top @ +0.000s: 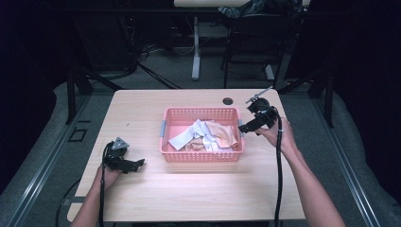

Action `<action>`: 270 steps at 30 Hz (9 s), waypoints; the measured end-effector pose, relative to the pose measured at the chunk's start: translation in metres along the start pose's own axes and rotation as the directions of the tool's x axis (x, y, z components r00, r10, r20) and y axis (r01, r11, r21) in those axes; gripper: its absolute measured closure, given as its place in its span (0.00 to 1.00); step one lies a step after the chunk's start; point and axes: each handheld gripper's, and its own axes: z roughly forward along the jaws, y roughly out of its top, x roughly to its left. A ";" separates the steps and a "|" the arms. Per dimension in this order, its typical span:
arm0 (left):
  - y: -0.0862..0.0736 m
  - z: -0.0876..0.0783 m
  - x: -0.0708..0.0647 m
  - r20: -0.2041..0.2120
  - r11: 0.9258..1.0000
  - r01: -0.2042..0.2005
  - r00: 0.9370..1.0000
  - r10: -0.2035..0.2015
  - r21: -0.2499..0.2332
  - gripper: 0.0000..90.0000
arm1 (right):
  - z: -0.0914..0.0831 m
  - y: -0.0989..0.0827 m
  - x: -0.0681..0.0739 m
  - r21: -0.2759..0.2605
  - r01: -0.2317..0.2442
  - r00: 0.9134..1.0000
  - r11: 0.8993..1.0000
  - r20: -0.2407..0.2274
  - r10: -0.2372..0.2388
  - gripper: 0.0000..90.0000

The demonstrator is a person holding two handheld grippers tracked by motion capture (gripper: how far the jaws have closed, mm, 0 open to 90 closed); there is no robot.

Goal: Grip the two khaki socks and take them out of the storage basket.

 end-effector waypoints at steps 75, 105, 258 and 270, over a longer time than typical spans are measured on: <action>0.000 0.000 0.000 0.000 1.000 0.000 1.000 0.000 0.000 0.00 | 0.037 0.037 0.027 -0.118 -0.024 0.999 0.993 -0.051 0.018 0.95; 0.000 0.000 0.000 0.000 1.000 0.001 1.000 -0.001 -0.001 0.00 | -0.016 0.049 0.019 -0.220 -0.003 1.000 0.976 -0.030 -0.004 0.95; 0.000 0.000 0.000 0.004 1.000 -0.002 1.000 0.002 0.001 0.00 | 0.040 0.025 0.026 -0.127 -0.055 0.994 0.990 -0.097 0.043 0.35; 0.000 0.000 0.000 0.003 1.000 -0.001 1.000 0.001 0.000 0.00 | 0.071 0.022 0.032 0.005 -0.072 0.995 0.997 -0.065 0.072 0.53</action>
